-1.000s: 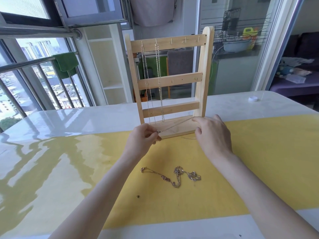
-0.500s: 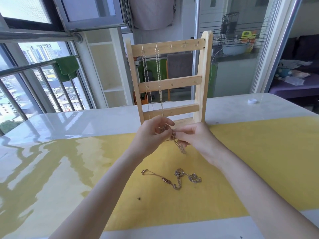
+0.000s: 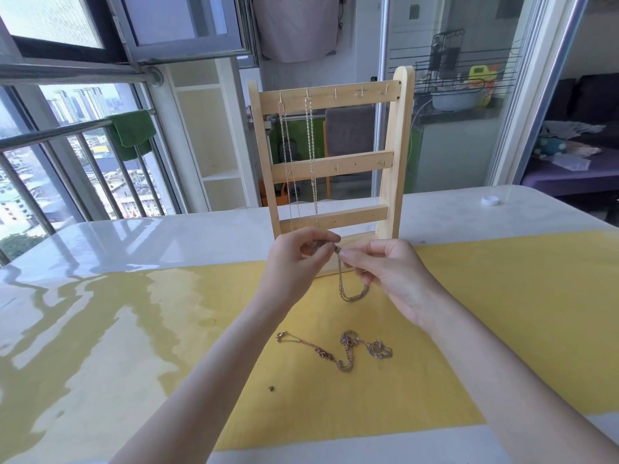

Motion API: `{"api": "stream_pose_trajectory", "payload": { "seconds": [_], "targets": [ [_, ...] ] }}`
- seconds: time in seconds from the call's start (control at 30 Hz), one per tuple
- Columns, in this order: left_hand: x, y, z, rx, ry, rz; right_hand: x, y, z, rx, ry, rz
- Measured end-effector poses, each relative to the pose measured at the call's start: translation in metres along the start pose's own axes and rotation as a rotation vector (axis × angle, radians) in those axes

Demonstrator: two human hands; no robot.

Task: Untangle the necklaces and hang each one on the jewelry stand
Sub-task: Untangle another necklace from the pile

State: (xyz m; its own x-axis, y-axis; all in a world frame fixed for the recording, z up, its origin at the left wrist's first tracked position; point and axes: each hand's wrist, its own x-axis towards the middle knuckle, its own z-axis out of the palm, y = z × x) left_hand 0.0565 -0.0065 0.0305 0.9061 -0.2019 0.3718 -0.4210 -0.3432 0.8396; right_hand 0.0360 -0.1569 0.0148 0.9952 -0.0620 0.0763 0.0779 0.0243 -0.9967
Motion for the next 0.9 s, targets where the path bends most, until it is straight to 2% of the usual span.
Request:
{"api": "stream_pose_trajectory", "payload": {
  "seconds": [0.33,0.63,0.73,0.9],
  "targets": [
    [-0.001,-0.005,0.001,0.126,-0.057,0.026,0.001,0.003,-0.003,-0.025,0.01,0.014],
    [-0.002,-0.012,0.001,0.303,-0.144,0.092,0.003,0.003,-0.003,-0.401,-0.034,-0.075],
    [-0.002,-0.013,-0.002,0.25,-0.195,0.096,0.0,-0.001,-0.007,-0.369,-0.093,-0.074],
    [-0.005,-0.015,-0.009,0.0,-0.312,-0.016,-0.003,-0.003,-0.016,-0.274,-0.217,-0.021]
  ]
}}
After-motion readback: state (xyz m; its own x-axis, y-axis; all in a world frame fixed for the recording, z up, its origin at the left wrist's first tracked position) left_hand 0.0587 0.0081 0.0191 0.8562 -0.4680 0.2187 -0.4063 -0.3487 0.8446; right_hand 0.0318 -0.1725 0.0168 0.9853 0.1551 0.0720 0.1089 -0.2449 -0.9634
